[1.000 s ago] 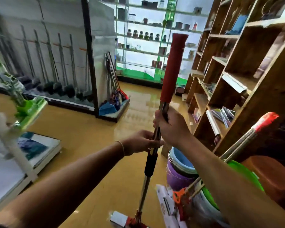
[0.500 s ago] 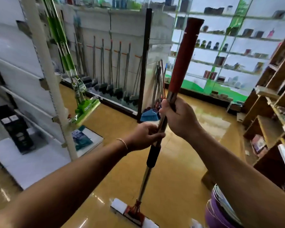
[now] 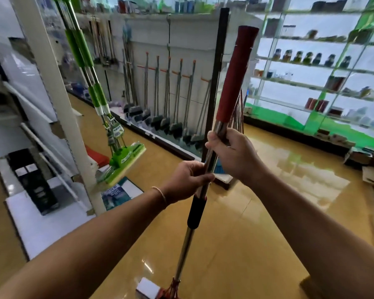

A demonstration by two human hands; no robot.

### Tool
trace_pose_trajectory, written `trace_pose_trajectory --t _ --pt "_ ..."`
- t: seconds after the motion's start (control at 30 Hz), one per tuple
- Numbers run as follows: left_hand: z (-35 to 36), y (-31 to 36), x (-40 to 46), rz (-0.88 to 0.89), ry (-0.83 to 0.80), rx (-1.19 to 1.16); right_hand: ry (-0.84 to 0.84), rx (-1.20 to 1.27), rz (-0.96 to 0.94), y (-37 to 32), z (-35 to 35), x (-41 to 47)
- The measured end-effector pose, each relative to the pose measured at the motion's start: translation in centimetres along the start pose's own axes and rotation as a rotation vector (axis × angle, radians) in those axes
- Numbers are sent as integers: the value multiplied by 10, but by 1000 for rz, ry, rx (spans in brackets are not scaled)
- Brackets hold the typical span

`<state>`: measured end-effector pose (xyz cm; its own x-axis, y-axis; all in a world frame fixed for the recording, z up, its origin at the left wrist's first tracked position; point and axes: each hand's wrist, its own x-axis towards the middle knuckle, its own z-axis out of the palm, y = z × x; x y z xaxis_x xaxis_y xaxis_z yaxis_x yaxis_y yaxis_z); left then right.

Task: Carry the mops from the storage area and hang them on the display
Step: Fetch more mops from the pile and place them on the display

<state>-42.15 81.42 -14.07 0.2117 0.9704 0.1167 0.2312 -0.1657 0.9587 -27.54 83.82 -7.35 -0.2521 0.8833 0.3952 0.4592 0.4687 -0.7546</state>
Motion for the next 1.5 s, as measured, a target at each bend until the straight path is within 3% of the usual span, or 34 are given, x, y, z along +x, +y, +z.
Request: trace_pose_trajectory --t 0.43,0.97,1.27,1.5 --pt "-64 -47 133 -11 35 23 12 95 -82 36 33 154" --pt "-217 -61 385 91 -270 -47 123 50 -41 91 89 394" --pt "-243 -76 493 92 -190 -74 168 54 -39 140 94 499" --pt "-277 -113 596 44 -74 -54 74 144 -36 203 113 608"
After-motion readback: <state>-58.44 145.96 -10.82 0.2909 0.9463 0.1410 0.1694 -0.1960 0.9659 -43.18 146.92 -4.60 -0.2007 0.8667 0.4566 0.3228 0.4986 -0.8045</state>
